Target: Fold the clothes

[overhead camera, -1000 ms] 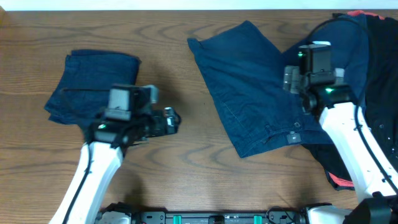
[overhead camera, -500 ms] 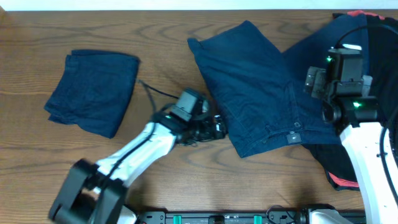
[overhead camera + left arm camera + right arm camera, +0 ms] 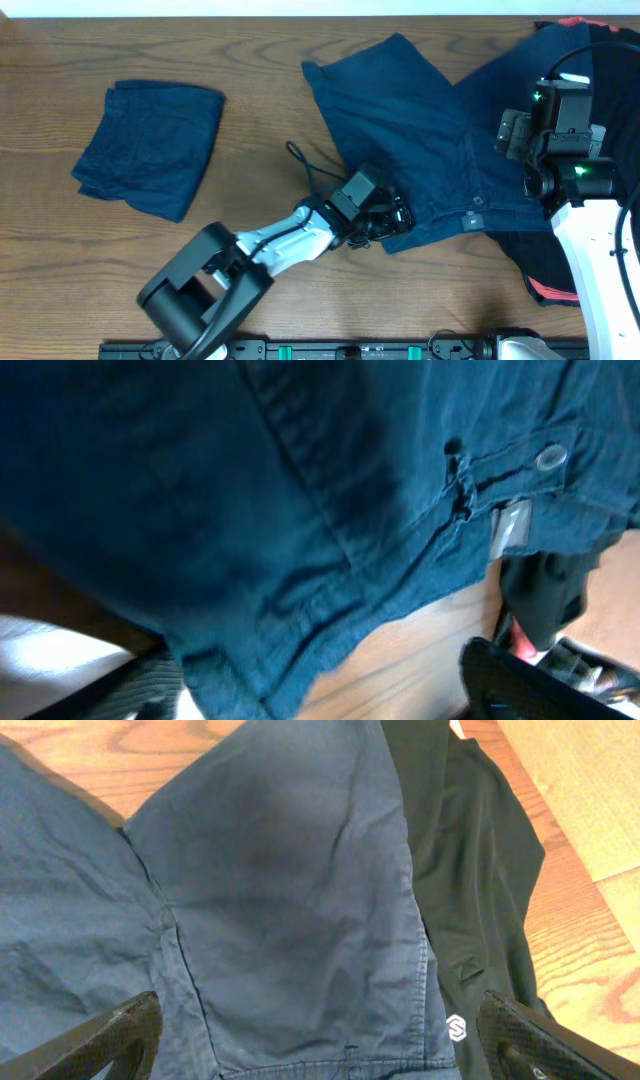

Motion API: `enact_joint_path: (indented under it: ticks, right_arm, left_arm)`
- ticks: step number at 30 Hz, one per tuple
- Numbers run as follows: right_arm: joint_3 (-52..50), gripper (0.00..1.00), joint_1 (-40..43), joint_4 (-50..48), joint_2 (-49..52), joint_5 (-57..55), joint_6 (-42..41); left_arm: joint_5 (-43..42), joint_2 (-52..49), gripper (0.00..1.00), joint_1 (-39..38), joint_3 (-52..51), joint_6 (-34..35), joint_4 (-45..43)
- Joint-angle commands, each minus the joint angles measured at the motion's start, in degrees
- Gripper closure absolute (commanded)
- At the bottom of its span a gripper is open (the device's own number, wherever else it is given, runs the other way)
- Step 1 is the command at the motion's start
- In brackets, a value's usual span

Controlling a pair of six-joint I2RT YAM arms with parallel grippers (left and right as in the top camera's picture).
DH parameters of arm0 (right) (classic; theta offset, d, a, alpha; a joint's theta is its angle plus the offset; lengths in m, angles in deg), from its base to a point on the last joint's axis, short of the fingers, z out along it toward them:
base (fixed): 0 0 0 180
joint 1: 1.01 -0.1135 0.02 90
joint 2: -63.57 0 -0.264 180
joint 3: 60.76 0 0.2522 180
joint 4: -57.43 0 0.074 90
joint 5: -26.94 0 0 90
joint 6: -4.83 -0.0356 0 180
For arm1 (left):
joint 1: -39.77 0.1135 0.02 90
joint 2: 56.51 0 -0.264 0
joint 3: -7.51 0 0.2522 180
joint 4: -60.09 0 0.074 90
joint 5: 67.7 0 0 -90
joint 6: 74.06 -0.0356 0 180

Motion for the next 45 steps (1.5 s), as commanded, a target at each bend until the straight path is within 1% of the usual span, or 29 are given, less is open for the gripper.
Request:
enact_joint_path:
  ticks: [1,3,4,5,6,8,10,13,16,18,20,22,23,24,25,26,27,28,30,31,33,34,35,36,37,40,41,43,45]
  right_arm:
    - [0.6,0.02,0.5,0.2,-0.8,-0.6,0.4]
    - [0.6,0.02,0.5,0.2,-0.8,-0.6,0.4]
    - [0.6,0.02,0.5,0.2,-0.8,-0.6,0.4]
    - [0.6,0.02,0.5,0.2,-0.8,-0.6,0.4]
    - [0.6,0.02,0.5,0.3,-0.8,-0.6,0.4]
    - [0.6,0.02,0.5,0.4,-0.8,-0.6,0.4]
    - [0.6,0.02,0.5,0.6,-0.8,-0.6,0.5]
    - [0.6,0.01,0.5,0.9,-0.8,-0.6,0.4]
    - [0.6,0.01,0.6,1.4,-0.8,-0.3,0.4]
    - [0.6,0.01,0.6,1.8,-0.7,1.3,0.4]
    - [0.6,0.01,0.6,2.2,-0.6,2.9,0.4]
    - [0.6,0.01,0.6,2.6,-0.3,4.2,0.4]
    - [0.6,0.01,0.6,2.8,-0.1,4.7,0.4]
    - [0.6,0.01,0.6,3.1,0.1,4.9,0.4]
    - [0.6,0.01,0.6,3.6,0.5,4.8,0.4]
    - [0.6,0.02,0.6,4.0,0.9,4.8,0.4]
    - [0.6,0.02,0.9,4.4,1.3,4.8,0.4]
    - [0.6,0.02,1.1,4.8,1.8,5.0,0.4]
    - [0.6,0.04,2.3,5.7,3.3,5.2,-0.8]
    - [0.6,0.08,3.1,6.0,4.2,6.2,-0.9]
    - [0.6,0.28,4.9,6.3,6.3,9.8,-0.9]
    - [0.6,0.43,5.9,6.3,7.5,12.1,-0.9]
    - [0.6,0.62,6.9,6.2,8.6,13.9,-0.9]
    - [0.6,0.68,8.0,6.1,10.0,15.8,-1.0]
    - [0.6,0.73,8.9,6.0,11.3,17.2,-1.1]
    - [0.6,0.84,11.5,5.9,15.8,20.2,-1.0]
    - [0.6,0.88,12.2,6.0,17.5,20.5,-1.0]
    - [0.6,0.92,13.2,6.0,20.6,21.0,-0.6]
    - [0.6,0.93,13.8,5.9,23.9,22.6,1.2]
  left_arm:
    - [2.0,-5.2,0.33,-0.9,-1.5,5.6,-0.4]
    - [2.1,-5.3,0.59,-0.9,-1.5,5.6,-0.3]
    - [2.1,-5.2,0.76,-0.8,-1.5,5.5,-0.3]
    - [2.1,-5.2,0.92,-0.7,-1.5,5.1,-0.3]
    - [2.0,-5.2,0.94,-0.5,-1.5,4.5,-0.2]
    - [1.5,-4.9,0.94,0.3,-1.5,2.2,0.9]
    - [1.2,-3.6,0.94,2.4,-1.4,-0.9,5.2]
    - [1.4,0.3,0.94,8.2,-1.4,-9.5,13.4]
    - [1.9,6.1,0.94,17.3,-0.2,-20.6,22.2]
    - [3.4,10.0,0.94,25.2,3.0,-28.0,28.1]
    - [6.0,12.5,0.94,32.8,7.5,-32.3,32.3]
    - [7.3,13.7,0.94,40.2,13.0,-33.9,35.4]
    - [6.4,14.0,0.83,43.1,15.2,-33.9,36.2]
    - [4.8,14.1,0.67,46.3,18.0,-33.9,37.4]
    - [3.4,14.1,0.61,48.3,19.7,-33.9,38.6]
    - [1.9,14.1,0.50,49.9,21.1,-33.9,40.0]
    - [0.5,14.1,0.31,51.3,22.2,-33.9,41.7]
    - [-0.8,14.1,0.24,52.2,22.9,-33.9,43.4]
    - [-2.7,14.3,0.15,53.1,23.1,-33.9,47.4]
    - [-2.7,14.3,0.14,53.0,23.0,-34.2,49.5]
    - [-2.7,14.3,0.14,51.8,22.8,-35.8,53.6]
    - [-2.7,14.3,0.14,50.6,22.7,-36.8,55.5]
    - [-2.7,14.3,0.15,49.4,22.7,-37.5,56.6]
    - [-2.7,14.3,0.16,47.9,22.6,-38.1,57.4]
    - [-2.7,14.3,0.18,45.8,22.5,-38.7,57.6]
    - [-2.7,14.3,0.36,38.5,22.1,-39.1,56.5]
    - [-2.7,14.3,0.40,36.1,21.9,-39.1,55.5]
    - [-2.7,14.1,0.46,30.8,21.2,-39.1,52.3]
    - [-2.7,13.8,0.48,25.7,20.3,-39.1,48.1]
